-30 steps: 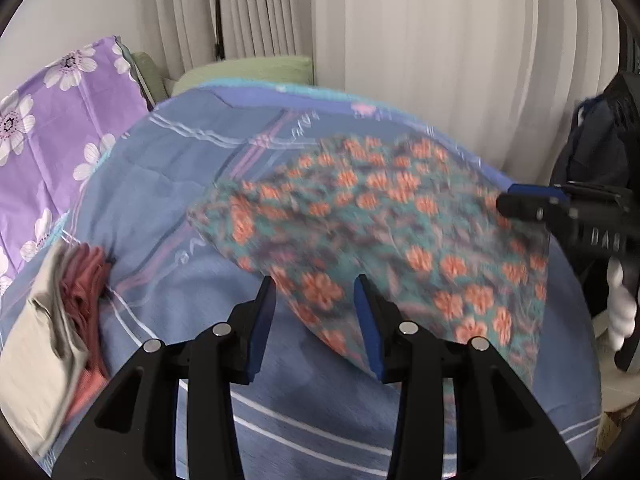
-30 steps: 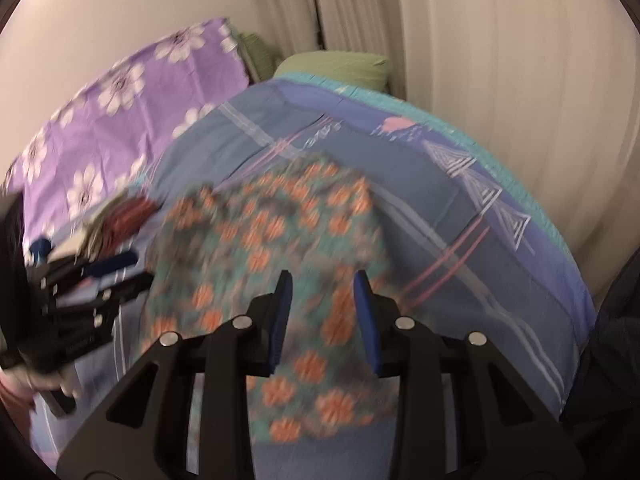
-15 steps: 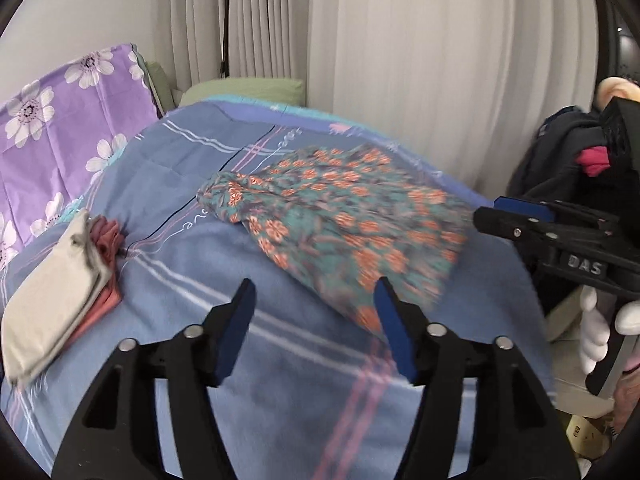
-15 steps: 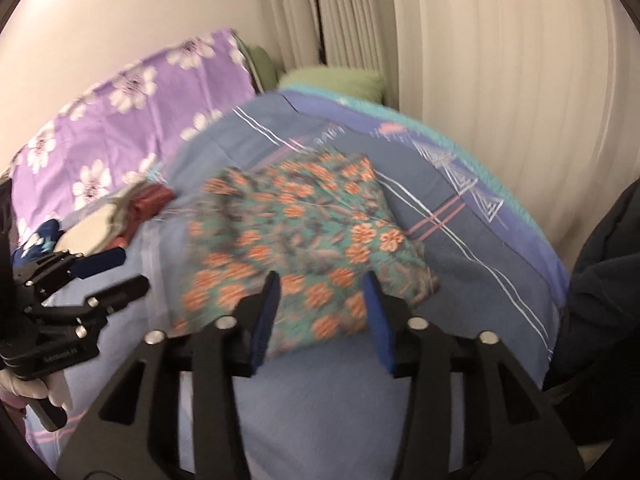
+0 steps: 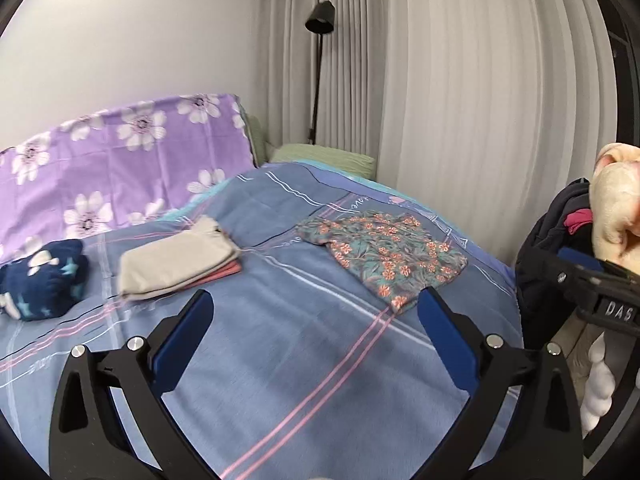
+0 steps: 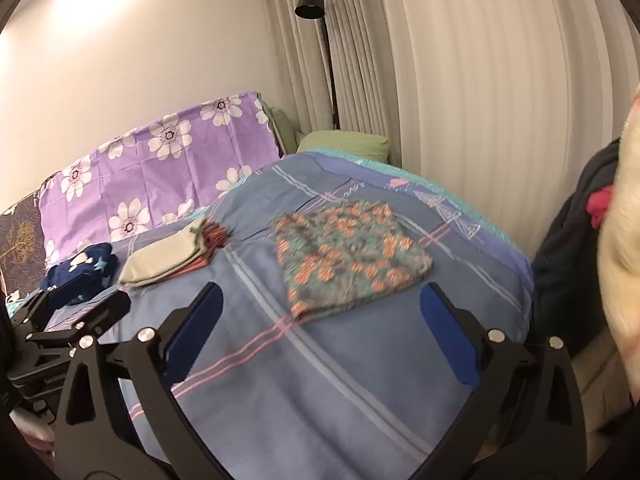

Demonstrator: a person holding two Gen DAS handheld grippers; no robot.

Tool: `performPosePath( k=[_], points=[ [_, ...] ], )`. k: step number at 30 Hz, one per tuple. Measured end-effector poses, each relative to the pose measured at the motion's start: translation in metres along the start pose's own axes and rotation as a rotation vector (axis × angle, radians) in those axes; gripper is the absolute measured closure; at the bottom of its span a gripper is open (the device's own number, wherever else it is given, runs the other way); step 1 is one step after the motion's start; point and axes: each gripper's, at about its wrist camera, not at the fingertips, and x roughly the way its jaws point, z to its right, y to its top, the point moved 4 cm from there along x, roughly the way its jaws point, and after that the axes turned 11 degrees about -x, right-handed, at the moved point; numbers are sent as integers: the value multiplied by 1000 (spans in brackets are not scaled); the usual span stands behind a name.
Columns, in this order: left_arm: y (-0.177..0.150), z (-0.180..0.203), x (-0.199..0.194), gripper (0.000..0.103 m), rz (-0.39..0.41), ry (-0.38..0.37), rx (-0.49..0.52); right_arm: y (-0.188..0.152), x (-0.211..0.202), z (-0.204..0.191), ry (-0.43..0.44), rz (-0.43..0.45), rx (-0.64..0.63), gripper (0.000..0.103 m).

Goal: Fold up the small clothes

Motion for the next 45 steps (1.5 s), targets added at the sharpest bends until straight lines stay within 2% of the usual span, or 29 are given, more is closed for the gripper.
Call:
performPosePath(
  k=[3,6,10,16,25,31,45],
  points=[
    [-7,-6,-27,1,-9,-12,-30,-12,-22,-21,18,-21,-18,2],
    [-13,-9,-46,1,-34,-56,-55,-22,-40,-40,20,-32,-43,2],
    [-27,-6,-59,1,-63,-91,-52,-31,-58,-52,5,-42,-35,2],
    [-37,-8,-72,1,-63,-121,-76,-33,-75,-58,-4,-45,-37,2],
    [-42,-1,-79,1,-64,-121,-27,-28,-85,-58,-32,-34,-17,2],
    [-47,4,-70,1,-106,-126,-25,-30,-85,-55,-38,-38,-3,2],
    [-48,9,-66,1,-86,-99,-16,-29,-77,-44,-35,-35,13,2]
  ],
)
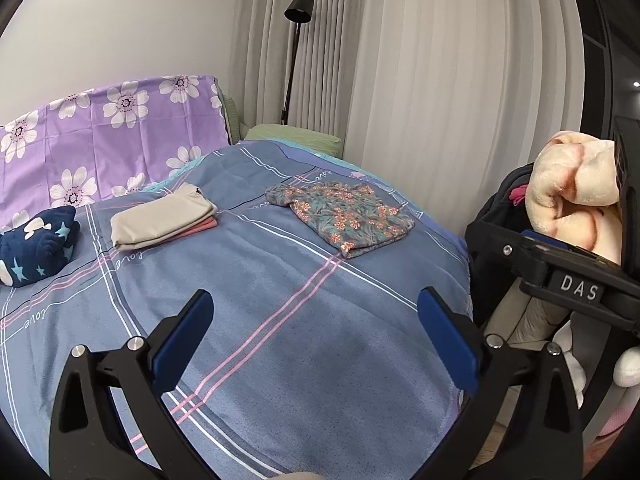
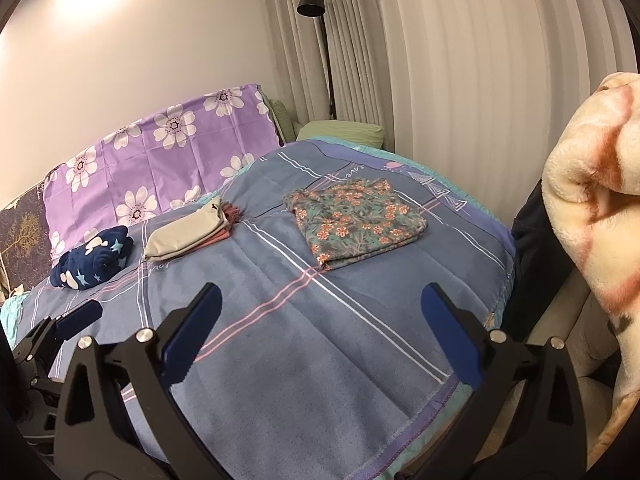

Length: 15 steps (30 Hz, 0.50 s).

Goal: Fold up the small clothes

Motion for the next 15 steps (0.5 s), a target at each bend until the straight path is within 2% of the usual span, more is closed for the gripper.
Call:
performPosePath(
  k=[15],
  points=[
    [-1,0,4,1,3,20,11,1,3,4,5,5,5,2]
  ],
)
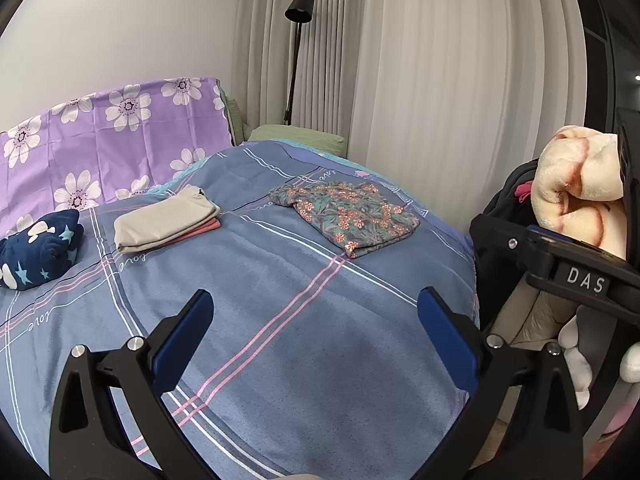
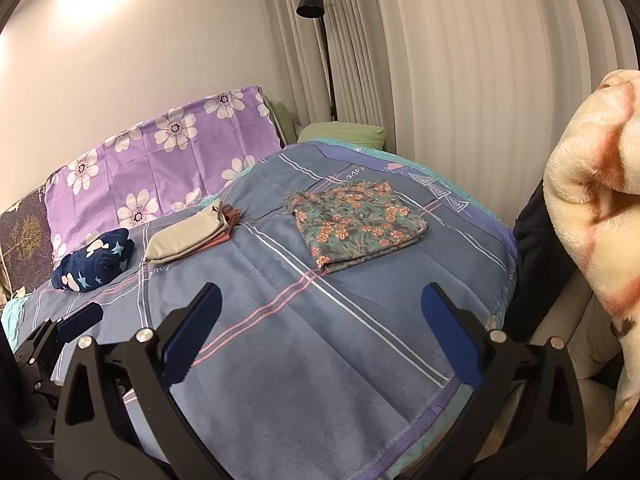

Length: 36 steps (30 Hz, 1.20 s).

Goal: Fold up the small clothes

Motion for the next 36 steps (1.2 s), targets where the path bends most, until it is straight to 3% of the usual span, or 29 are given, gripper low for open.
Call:
performPosePath(
  k=[36],
  points=[
    [-2,-7,3,1,4,31,18,1,14,-12,49,-27,-20,2]
  ],
)
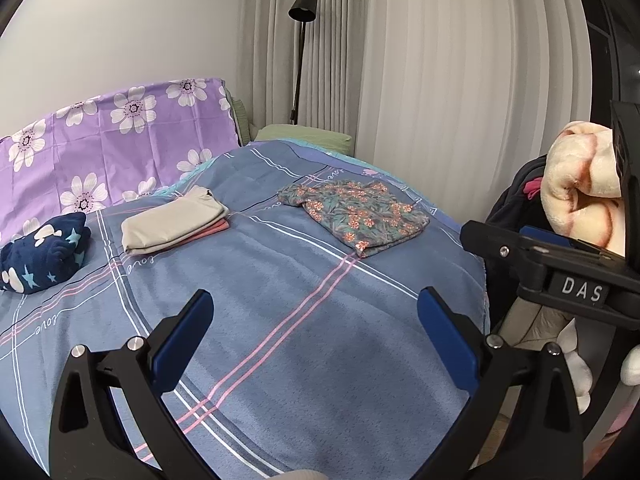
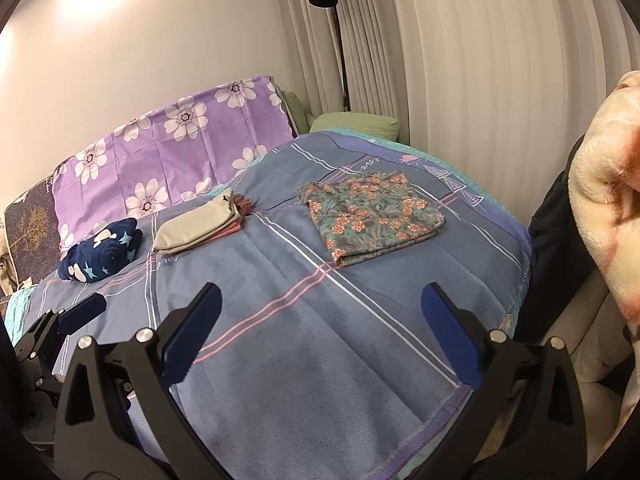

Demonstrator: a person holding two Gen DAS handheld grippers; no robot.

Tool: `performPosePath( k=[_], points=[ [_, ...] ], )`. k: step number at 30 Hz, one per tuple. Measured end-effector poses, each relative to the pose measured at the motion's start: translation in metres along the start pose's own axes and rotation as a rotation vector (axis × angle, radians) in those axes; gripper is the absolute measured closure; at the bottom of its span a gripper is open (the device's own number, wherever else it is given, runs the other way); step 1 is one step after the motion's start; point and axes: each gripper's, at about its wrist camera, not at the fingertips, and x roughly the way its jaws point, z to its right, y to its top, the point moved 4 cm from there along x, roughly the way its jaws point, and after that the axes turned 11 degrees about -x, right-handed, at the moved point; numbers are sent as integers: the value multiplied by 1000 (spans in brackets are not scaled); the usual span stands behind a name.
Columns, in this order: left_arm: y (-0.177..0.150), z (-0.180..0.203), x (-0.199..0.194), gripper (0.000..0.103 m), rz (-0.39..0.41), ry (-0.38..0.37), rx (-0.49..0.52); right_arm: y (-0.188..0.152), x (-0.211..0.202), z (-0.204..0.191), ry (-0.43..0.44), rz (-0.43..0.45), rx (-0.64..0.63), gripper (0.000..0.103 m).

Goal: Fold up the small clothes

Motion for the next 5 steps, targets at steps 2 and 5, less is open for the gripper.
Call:
performPosePath(
  k=[2,5],
  points=[
    [0,0,1,1,-3,3,3,0,2,0,3,-4,2,2],
    [-1,1,2,1,-5,6,6,-2,3,0,4,-10,5,2]
  ],
)
